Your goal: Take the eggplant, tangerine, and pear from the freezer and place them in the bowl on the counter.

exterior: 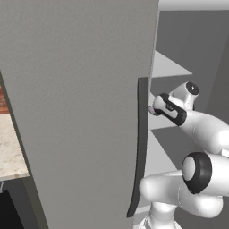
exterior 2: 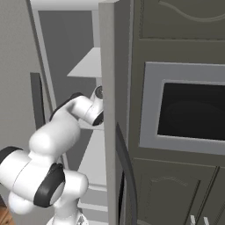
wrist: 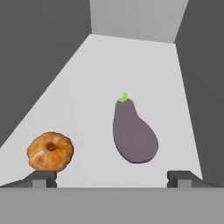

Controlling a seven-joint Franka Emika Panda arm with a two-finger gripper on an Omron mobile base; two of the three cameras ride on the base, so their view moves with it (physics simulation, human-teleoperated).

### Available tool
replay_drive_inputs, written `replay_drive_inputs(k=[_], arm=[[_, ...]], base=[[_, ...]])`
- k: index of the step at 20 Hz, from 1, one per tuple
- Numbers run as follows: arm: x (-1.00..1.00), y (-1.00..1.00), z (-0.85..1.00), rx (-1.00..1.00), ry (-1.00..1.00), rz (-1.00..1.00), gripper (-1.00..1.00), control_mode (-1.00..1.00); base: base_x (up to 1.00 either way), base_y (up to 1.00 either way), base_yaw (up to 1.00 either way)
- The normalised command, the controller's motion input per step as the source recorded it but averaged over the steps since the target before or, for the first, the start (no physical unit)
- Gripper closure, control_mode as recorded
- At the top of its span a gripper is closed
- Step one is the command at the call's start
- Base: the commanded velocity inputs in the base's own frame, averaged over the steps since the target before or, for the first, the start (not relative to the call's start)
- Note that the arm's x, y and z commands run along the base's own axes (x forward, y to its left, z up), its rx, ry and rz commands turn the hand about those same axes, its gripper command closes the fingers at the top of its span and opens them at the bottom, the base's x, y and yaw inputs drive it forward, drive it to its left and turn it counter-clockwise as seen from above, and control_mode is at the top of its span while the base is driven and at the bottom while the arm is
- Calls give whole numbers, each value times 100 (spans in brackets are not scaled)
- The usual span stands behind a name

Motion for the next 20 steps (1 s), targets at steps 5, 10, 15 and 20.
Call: replay_drive_inputs(k=[5, 10, 15, 20], arm=[[19, -1, -9, 0, 0, 2, -100, -100], [24, 0, -10, 0, 0, 2, -100, -100], [29, -2, -4, 0, 0, 2, -100, -100], [19, -4, -10, 0, 0, 1, -100, -100]], base=[[0, 0, 0], [0, 0, 0], [0, 0, 0], [0, 0, 0]])
